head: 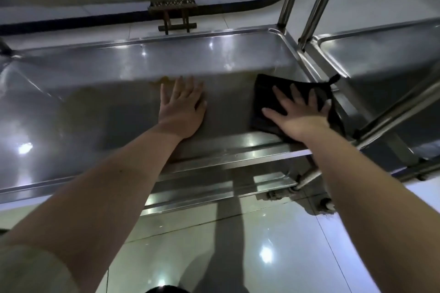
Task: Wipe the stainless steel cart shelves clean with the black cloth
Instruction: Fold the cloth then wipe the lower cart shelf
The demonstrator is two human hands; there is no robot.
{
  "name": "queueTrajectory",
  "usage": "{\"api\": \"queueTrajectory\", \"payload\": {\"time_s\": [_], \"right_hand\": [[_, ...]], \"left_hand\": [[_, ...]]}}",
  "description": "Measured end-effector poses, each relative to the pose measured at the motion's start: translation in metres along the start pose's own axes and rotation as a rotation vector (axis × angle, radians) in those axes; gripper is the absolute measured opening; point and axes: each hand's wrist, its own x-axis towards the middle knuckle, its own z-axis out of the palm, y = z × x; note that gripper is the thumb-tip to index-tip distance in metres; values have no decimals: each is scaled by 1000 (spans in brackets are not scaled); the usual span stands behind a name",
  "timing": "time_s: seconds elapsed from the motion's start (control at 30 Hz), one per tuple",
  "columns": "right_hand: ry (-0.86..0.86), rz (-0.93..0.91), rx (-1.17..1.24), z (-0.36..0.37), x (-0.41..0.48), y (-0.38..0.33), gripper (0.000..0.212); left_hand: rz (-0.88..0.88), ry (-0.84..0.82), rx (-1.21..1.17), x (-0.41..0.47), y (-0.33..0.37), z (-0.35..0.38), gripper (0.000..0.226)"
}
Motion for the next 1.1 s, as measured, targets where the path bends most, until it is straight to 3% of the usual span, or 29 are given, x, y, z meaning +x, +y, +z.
{"api": "queueTrajectory", "payload": {"time_s": [0.1, 0.2, 0.4, 0.53, 0.7, 0.83, 1.1], "right_hand": [[32, 93, -19, 1, 10, 24, 77], [60, 104, 10, 4, 10, -13, 78], [96, -253, -24, 18, -15, -126, 76], [110, -237, -4, 11, -3, -82, 76], [66, 58, 5, -3, 16, 27, 78], [67, 121, 21, -1, 11, 19, 77], [24, -365, -35, 22, -50, -118, 76]], "left_hand": [[-13, -13, 10, 5, -2, 4, 60], [-11, -47, 6, 6, -3, 3, 60], [-45, -63, 8, 4, -8, -2, 60], [-35, -84, -15, 4, -7, -5, 57], [-30, -63, -13, 4, -7, 1, 55], [-35, -53, -4, 5, -8, 3, 55], [45, -17, 81, 28, -30, -17, 51]]}}
